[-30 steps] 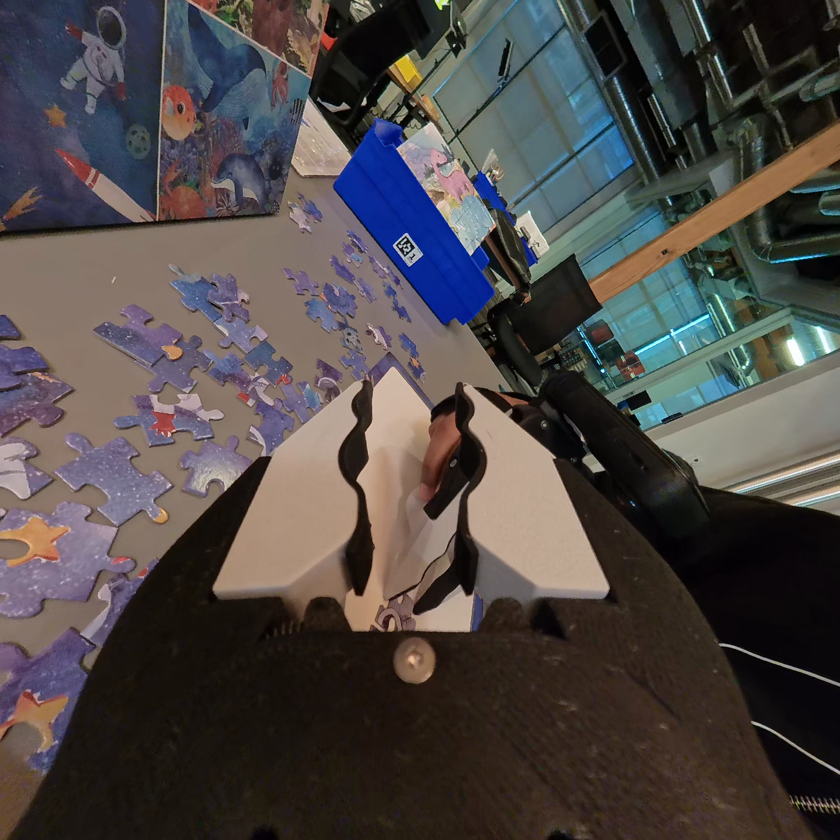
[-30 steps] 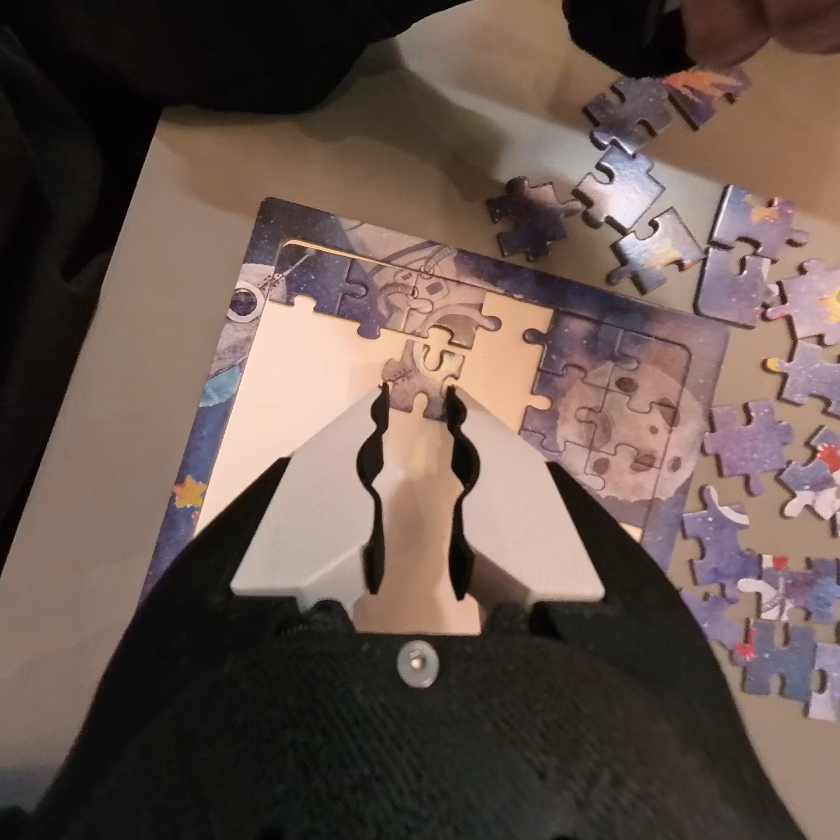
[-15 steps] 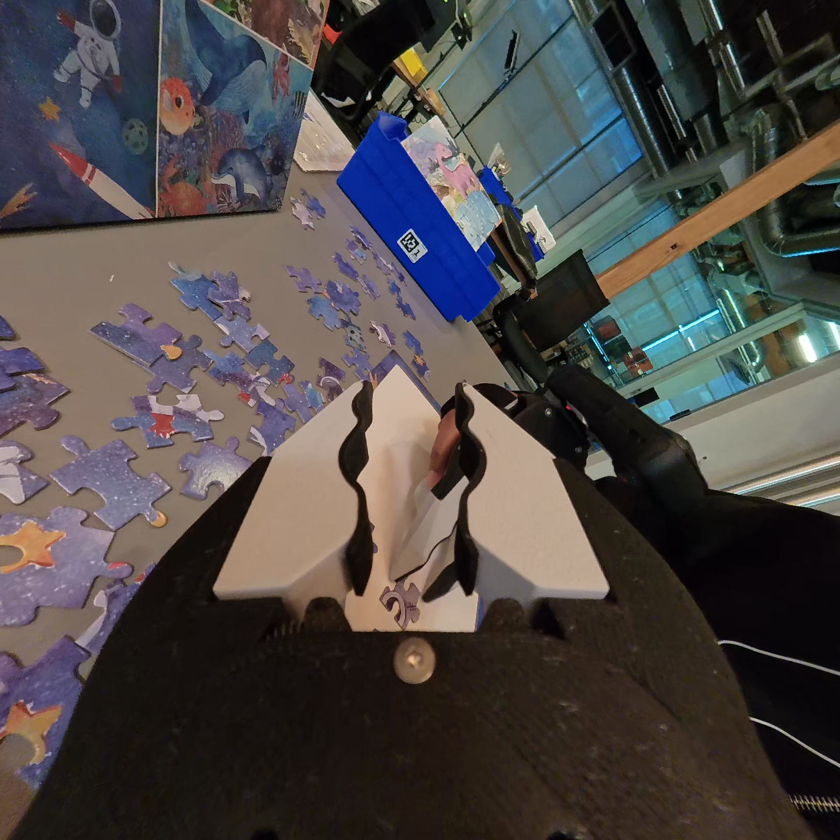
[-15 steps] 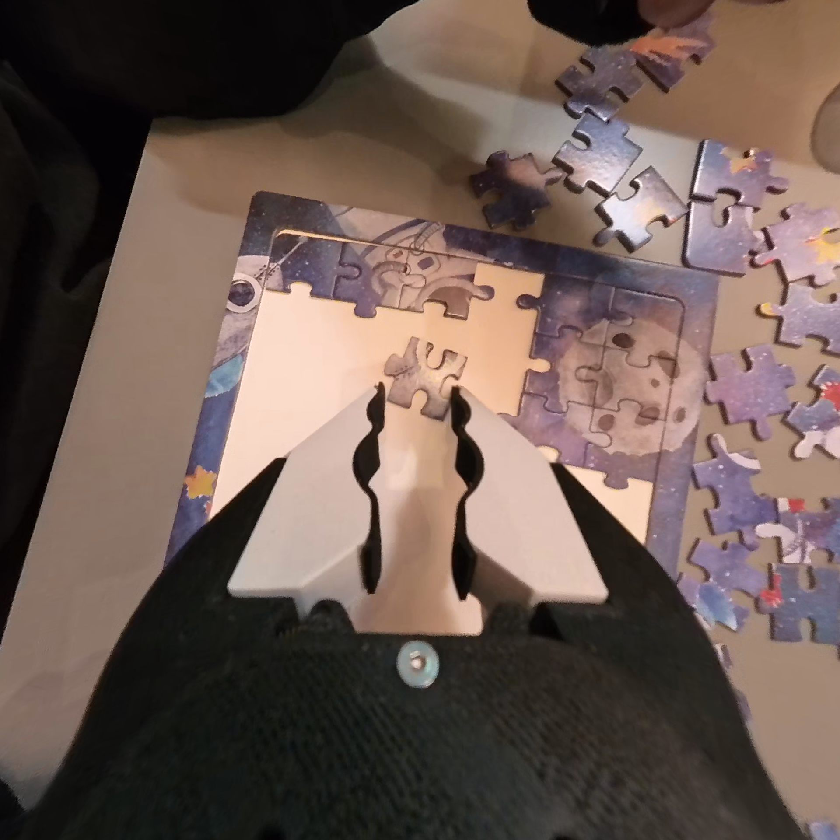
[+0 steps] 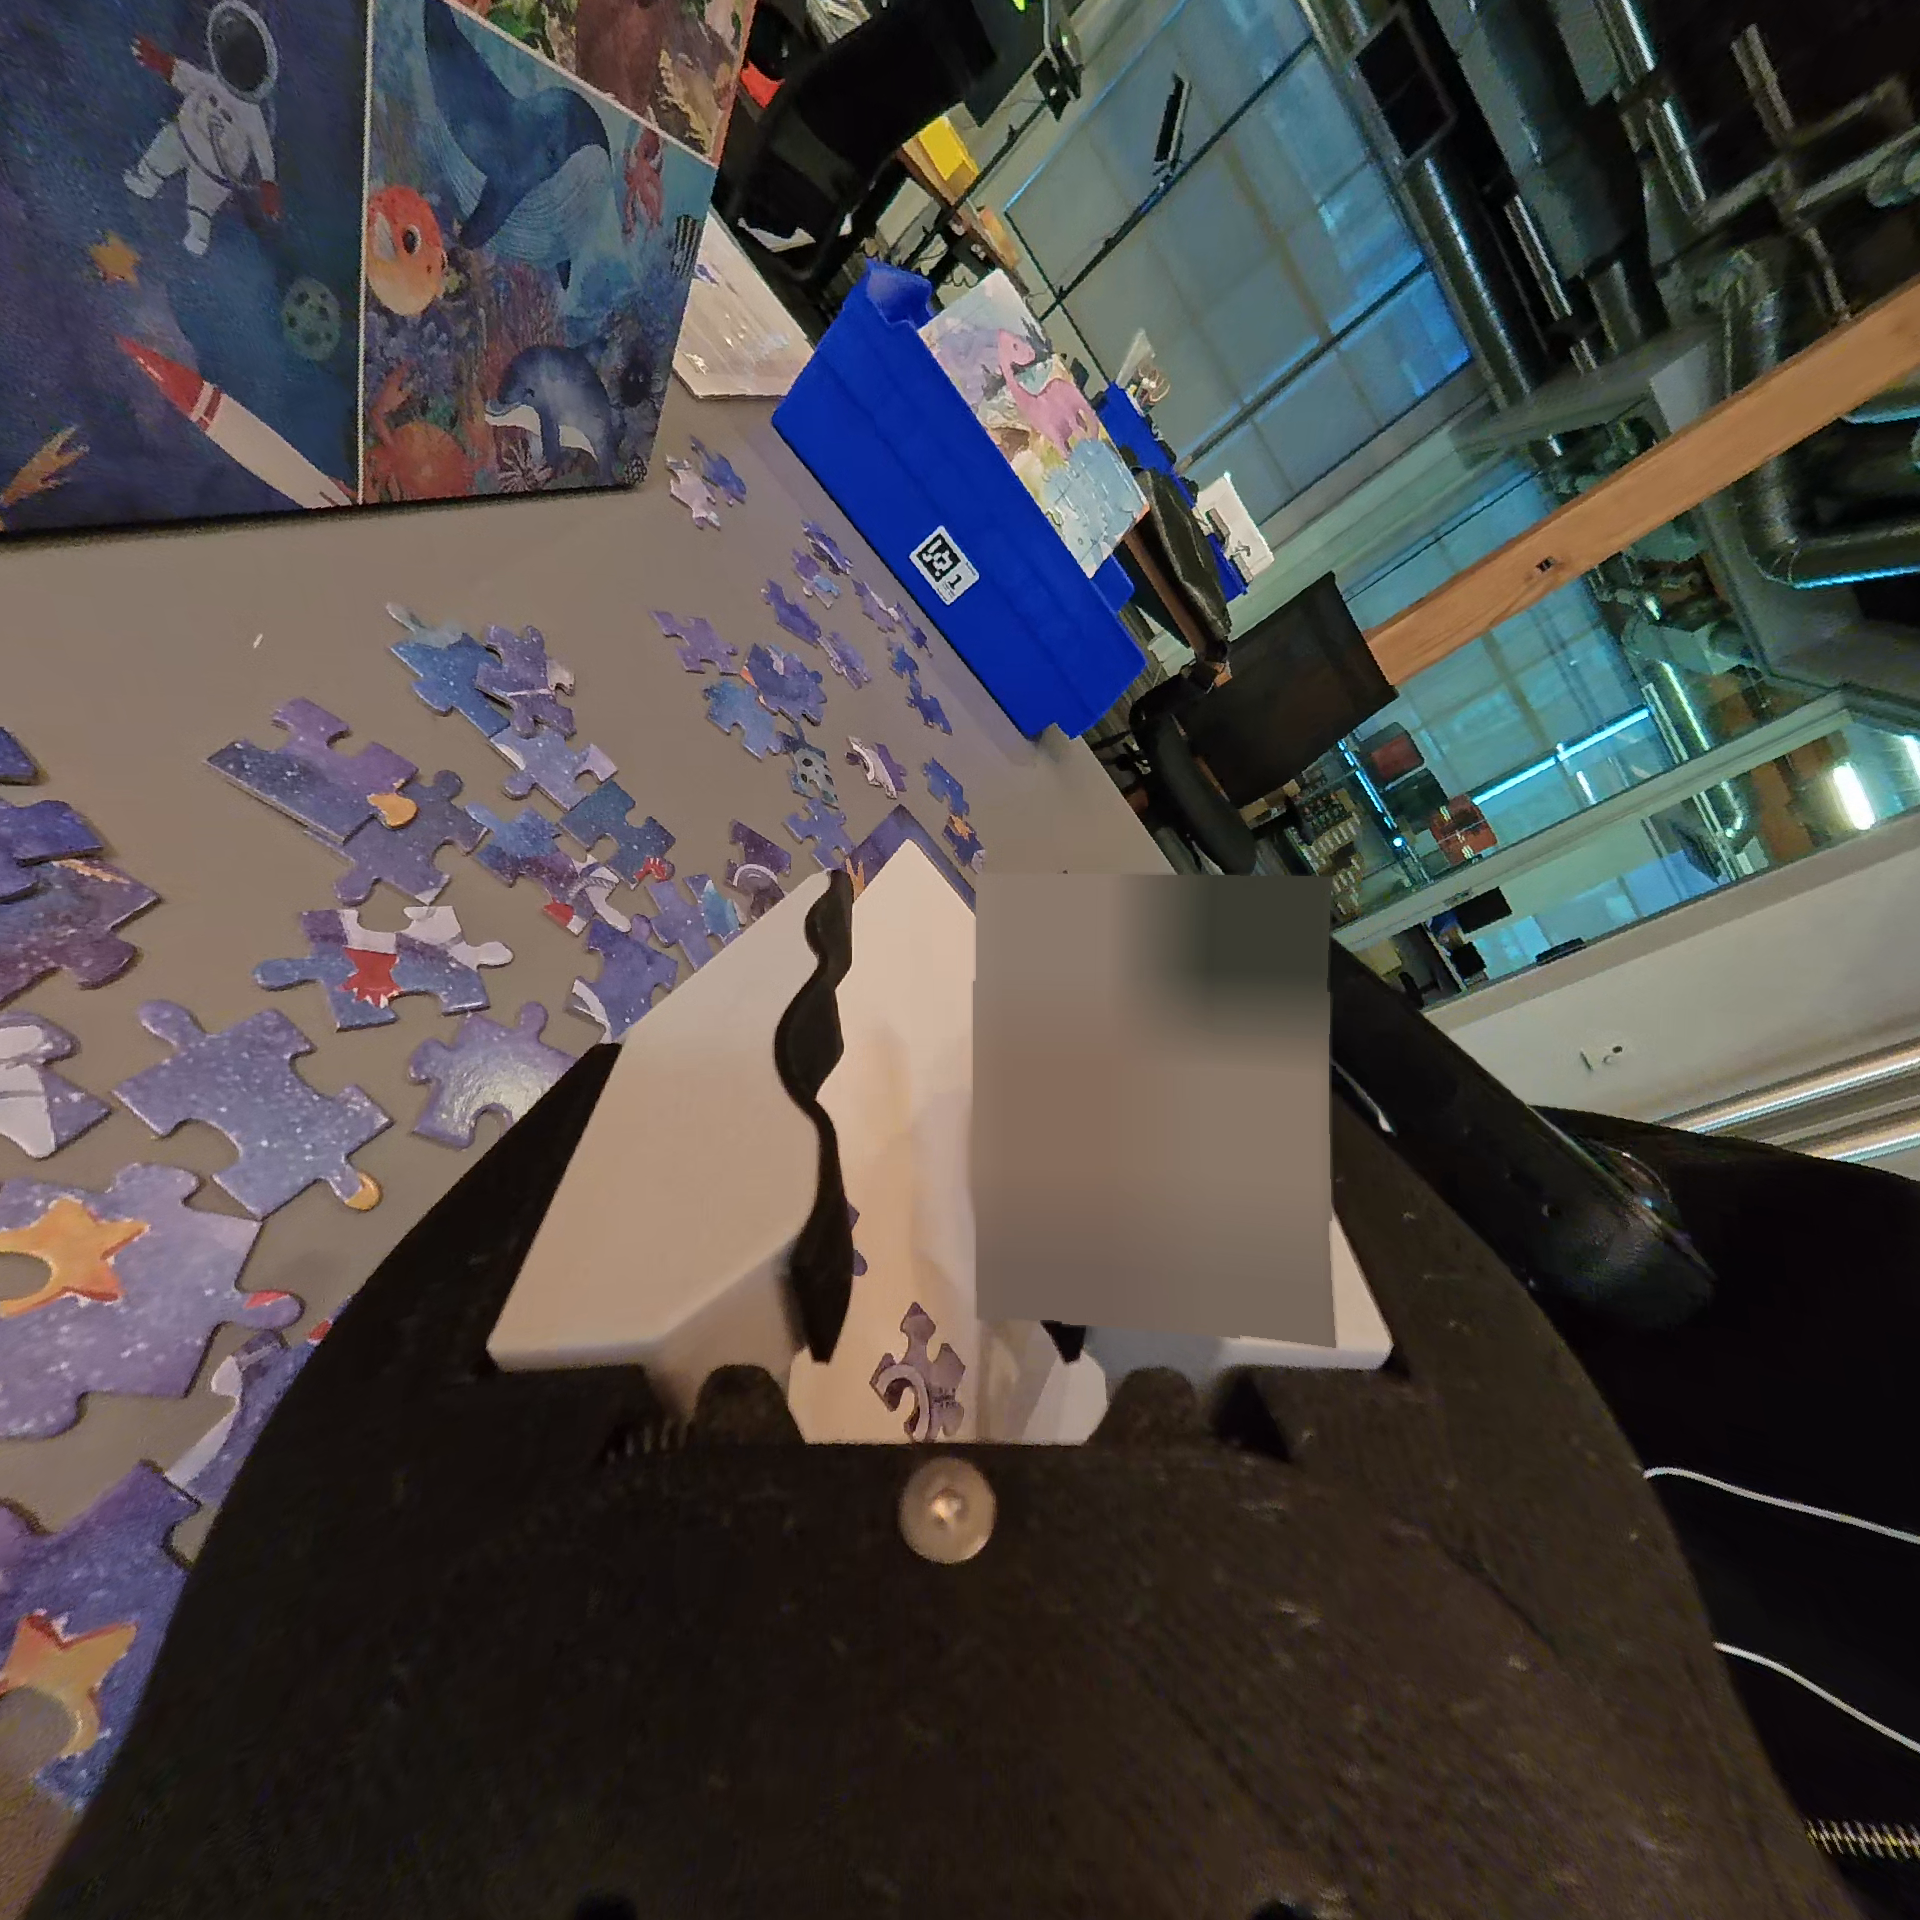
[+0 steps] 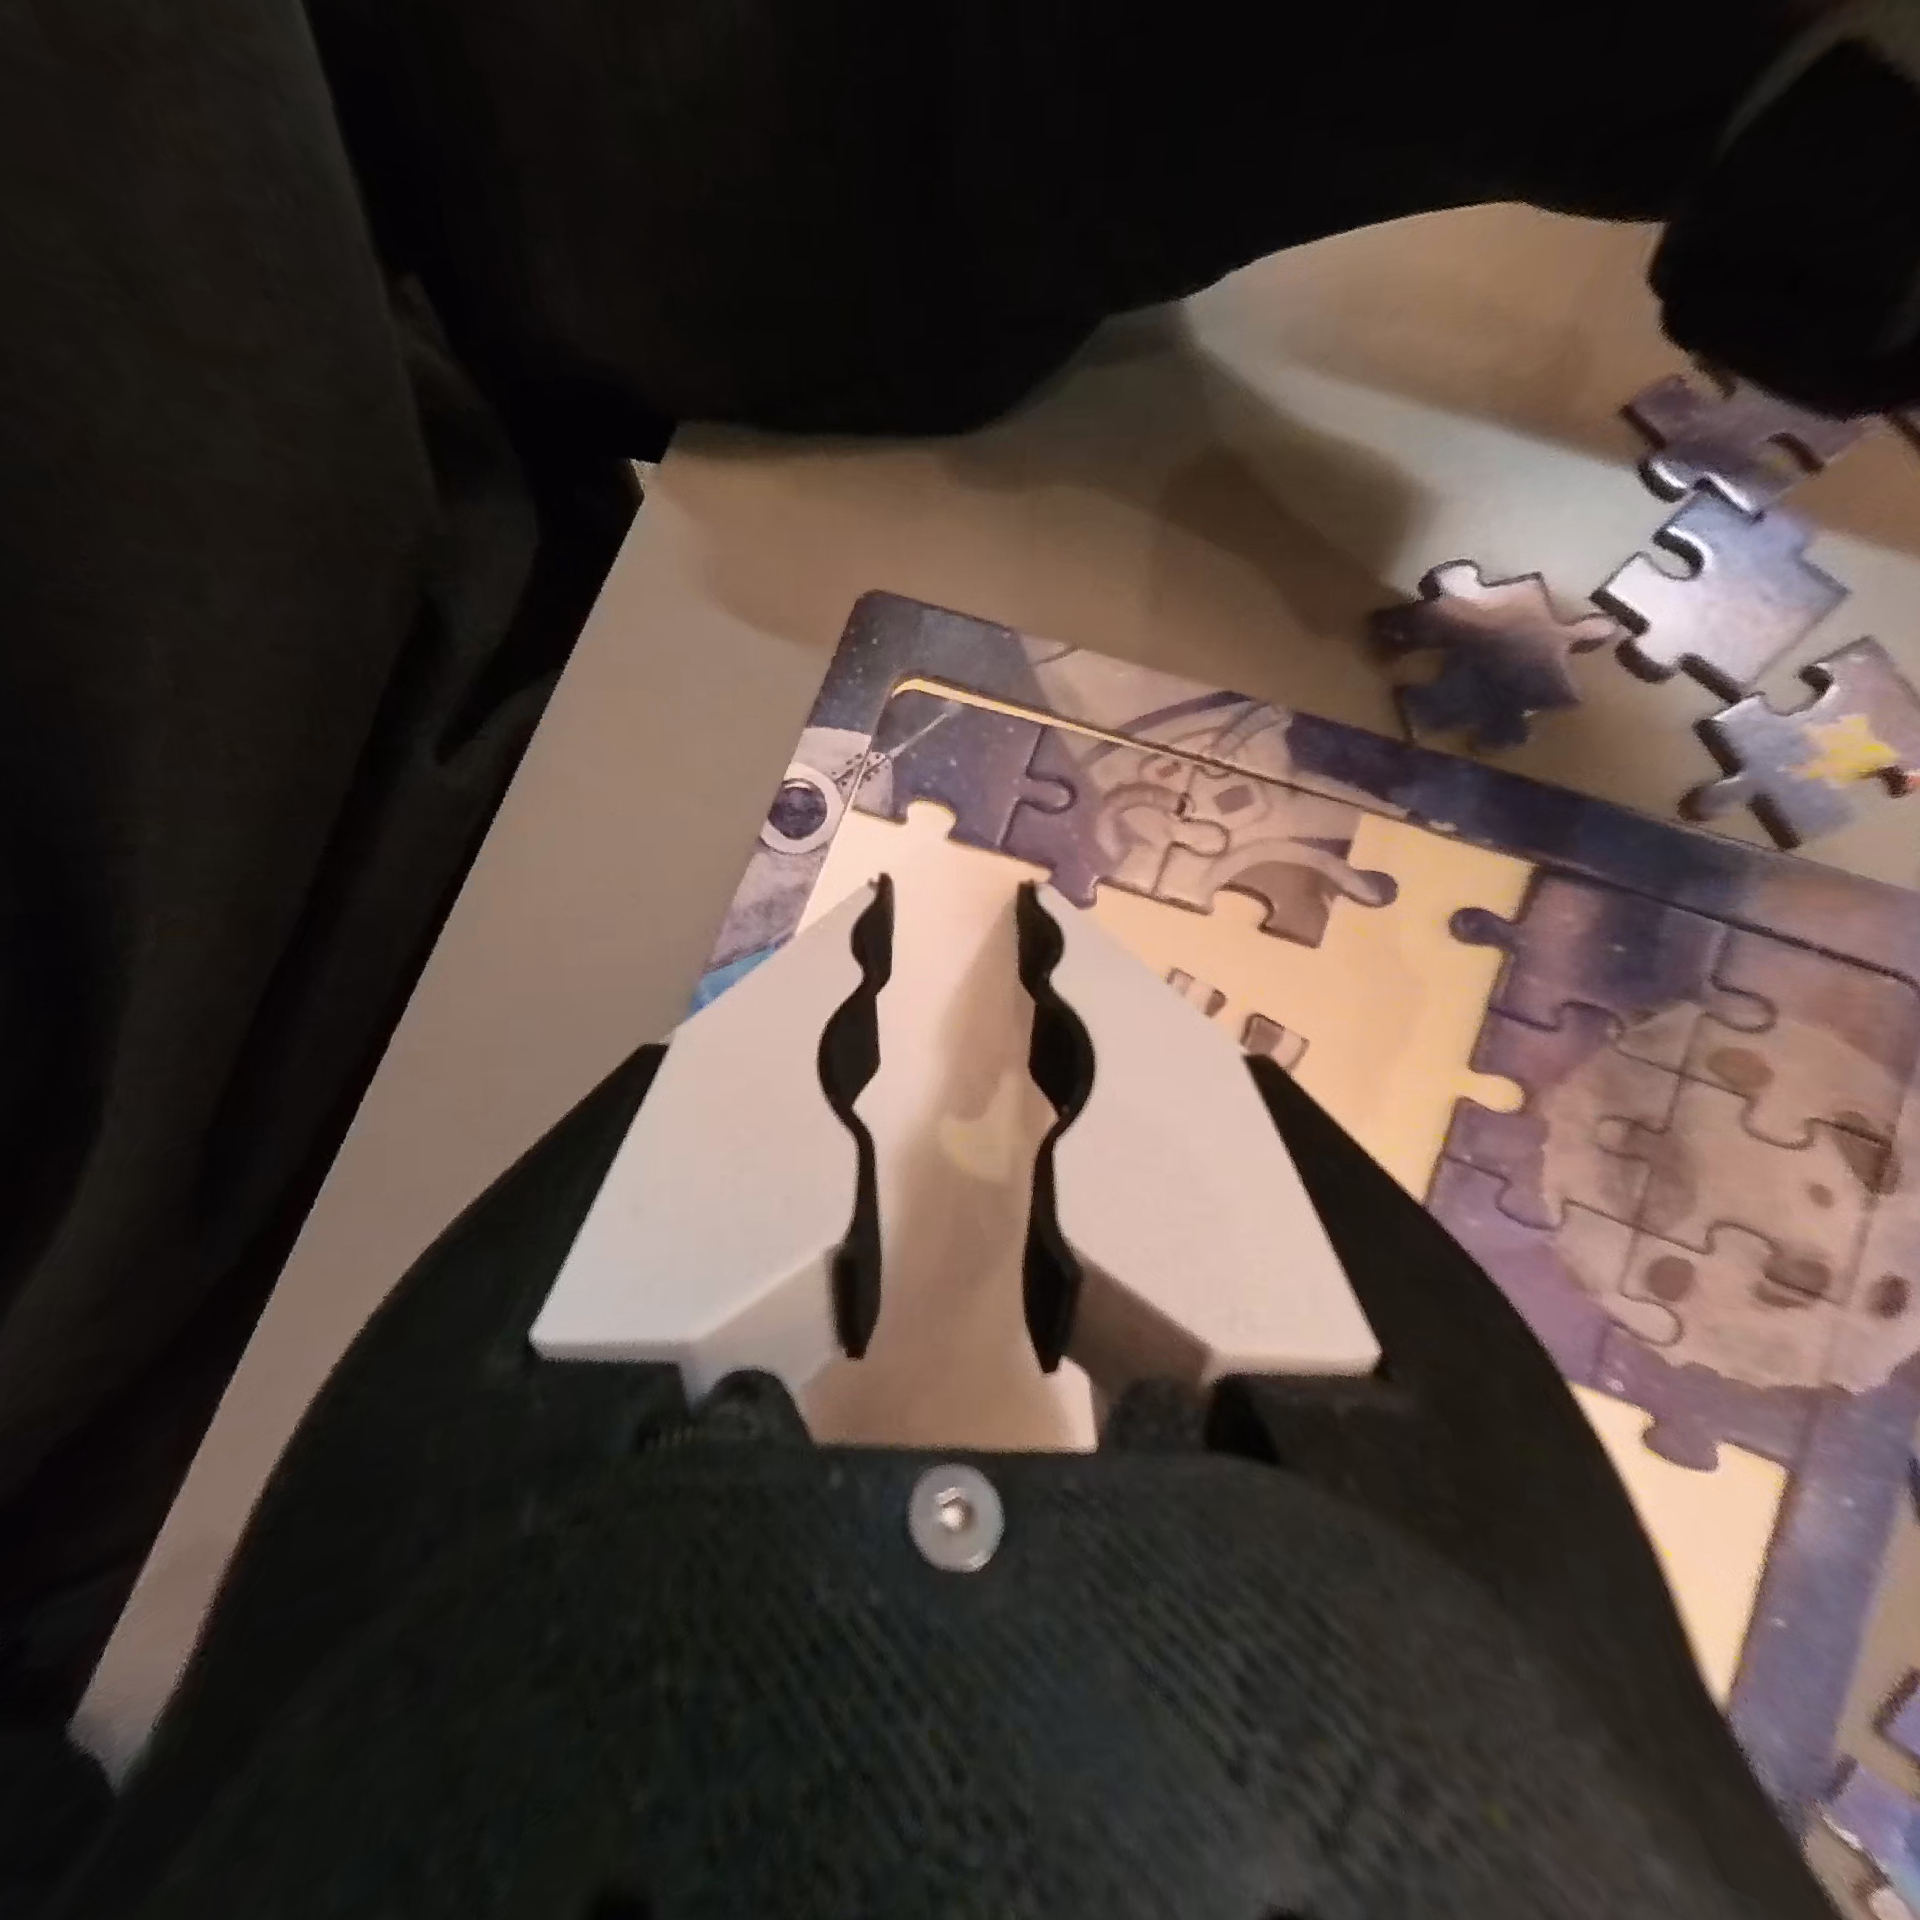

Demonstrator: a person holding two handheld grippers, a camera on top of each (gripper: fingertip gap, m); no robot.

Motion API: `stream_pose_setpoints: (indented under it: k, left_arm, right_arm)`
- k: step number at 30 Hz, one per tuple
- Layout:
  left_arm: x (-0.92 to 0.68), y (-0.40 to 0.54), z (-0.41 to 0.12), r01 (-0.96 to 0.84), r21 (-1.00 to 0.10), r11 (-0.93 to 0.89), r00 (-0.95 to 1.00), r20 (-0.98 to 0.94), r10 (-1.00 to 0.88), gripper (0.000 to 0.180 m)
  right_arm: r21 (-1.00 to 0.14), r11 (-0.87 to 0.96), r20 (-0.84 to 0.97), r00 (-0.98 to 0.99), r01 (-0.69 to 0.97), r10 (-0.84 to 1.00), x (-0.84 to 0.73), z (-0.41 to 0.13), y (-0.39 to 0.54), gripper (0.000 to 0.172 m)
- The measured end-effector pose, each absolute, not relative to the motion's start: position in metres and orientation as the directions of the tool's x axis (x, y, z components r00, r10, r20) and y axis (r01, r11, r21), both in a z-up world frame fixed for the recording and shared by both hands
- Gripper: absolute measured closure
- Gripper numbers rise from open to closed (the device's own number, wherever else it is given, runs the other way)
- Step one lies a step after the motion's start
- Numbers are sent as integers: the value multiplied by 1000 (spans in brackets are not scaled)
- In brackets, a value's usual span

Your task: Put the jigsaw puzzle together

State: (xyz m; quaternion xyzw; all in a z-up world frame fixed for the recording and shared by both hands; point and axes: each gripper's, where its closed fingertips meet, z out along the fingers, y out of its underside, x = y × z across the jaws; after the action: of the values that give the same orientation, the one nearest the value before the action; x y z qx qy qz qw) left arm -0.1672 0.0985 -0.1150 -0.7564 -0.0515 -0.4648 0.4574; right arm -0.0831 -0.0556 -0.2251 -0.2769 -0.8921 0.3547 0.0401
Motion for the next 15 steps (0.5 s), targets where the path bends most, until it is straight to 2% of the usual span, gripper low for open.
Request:
stream_pose_setpoints:
  k: [15]
  left_arm:
    - [-167,99,-115,503,-644,-576,564,750,-346,147]
  right_arm:
    - [-686,579,-169,-871,440,461,-78,-224,-77,148]
